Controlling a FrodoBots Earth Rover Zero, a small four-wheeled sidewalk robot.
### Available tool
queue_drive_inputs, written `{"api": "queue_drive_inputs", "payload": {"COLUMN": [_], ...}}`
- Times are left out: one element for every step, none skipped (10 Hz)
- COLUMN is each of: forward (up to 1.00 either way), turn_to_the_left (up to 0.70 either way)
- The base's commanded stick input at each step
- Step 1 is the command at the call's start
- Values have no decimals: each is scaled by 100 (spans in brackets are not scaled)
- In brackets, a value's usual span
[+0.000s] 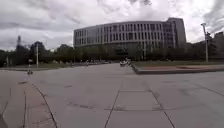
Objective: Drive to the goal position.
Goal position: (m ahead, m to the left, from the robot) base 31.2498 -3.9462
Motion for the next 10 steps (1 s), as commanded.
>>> {"api": "queue_drive_inputs", "payload": {"forward": [70,70,70,70,70,70,70,70,70,70], "turn_to_the_left": [1,1,1,1,1,1,1,1,1,1]}}
